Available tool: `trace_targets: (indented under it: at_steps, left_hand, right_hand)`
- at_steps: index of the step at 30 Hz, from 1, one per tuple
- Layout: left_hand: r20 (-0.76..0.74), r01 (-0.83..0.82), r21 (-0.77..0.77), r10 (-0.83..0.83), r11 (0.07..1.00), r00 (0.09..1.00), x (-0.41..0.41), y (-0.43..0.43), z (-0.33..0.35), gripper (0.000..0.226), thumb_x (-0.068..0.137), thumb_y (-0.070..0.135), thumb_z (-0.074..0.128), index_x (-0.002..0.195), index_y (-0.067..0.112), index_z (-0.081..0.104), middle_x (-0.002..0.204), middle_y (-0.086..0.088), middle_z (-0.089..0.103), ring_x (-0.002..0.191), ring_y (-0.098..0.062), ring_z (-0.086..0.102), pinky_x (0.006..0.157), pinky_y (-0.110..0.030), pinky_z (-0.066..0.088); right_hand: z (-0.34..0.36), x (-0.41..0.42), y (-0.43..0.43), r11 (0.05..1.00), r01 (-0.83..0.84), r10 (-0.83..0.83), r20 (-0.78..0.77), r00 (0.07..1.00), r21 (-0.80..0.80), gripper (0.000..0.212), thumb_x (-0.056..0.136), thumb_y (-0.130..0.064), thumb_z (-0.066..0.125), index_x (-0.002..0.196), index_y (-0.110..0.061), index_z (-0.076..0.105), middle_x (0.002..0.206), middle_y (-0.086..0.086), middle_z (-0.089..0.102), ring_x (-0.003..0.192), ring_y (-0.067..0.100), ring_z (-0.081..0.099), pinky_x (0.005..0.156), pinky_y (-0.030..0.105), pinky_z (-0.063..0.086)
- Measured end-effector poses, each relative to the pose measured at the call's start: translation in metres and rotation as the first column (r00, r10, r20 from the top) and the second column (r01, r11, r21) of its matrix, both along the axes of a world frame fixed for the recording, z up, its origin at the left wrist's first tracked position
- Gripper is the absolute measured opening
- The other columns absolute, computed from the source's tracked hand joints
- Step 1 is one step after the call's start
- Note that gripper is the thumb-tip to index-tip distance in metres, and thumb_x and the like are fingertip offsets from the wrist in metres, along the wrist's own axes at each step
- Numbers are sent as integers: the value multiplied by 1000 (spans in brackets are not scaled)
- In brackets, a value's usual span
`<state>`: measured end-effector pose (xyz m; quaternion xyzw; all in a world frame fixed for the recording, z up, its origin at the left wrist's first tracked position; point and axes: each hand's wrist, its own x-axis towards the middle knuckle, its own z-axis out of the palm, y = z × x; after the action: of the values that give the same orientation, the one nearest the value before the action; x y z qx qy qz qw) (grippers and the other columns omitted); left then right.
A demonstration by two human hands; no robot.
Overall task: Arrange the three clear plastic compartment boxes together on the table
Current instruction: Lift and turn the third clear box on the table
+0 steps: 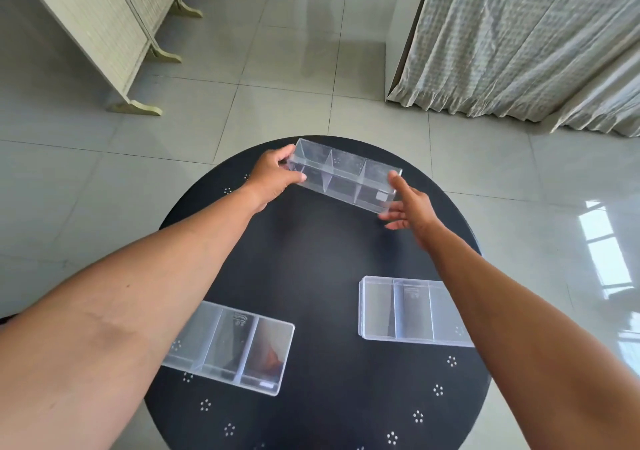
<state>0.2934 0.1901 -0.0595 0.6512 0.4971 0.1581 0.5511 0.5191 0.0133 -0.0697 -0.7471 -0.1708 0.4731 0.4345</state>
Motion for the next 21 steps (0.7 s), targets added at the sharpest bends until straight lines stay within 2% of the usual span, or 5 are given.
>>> trace_targets:
  at_steps: [4,10,13,15,21]
  left_hand:
    - [-21,-97,30,98,995,995,9,-20,-1,65,78,12,74,140,16,55,134,0,61,117,-11,58,101,-22,40]
    - [-7,-194,-1,194,981,981,24,-40,-1,44,83,11,68,127,18,68,103,5,67,103,-13,63,99,-27,49]
    - [-18,-196,-4,196,981,980,31,-48,-4,27,83,7,65,94,30,74,81,14,64,87,-11,60,95,-33,52]
    - [-31,-178,-7,177,984,984,34,-53,-8,32,82,5,63,74,35,68,77,13,66,83,-12,59,86,-27,51]
    - [-26,-211,-69,210,975,977,38,-61,-10,35,83,6,62,70,38,65,66,27,67,76,1,62,65,-9,44]
  right_hand:
    - [12,5,-10,995,-29,29,-4,1000,-98,63,94,-78,26,121,-28,52,99,-3,65,73,34,74,52,28,54]
    - [11,12,-18,977,4,1,23,1000,-214,80,90,-83,4,117,-26,52,85,-9,62,55,25,69,57,27,48]
    - [5,15,-20,971,4,5,35,999,-241,72,90,-83,7,128,-34,43,95,-2,63,57,22,67,58,26,45]
    - [-2,22,-20,960,-19,30,37,999,-280,76,93,-79,15,136,-24,45,112,7,60,57,21,67,57,25,45]
    - [-16,33,-14,961,27,1,103,995,-274,28,98,-30,49,110,-5,56,83,10,68,35,11,65,40,20,49]
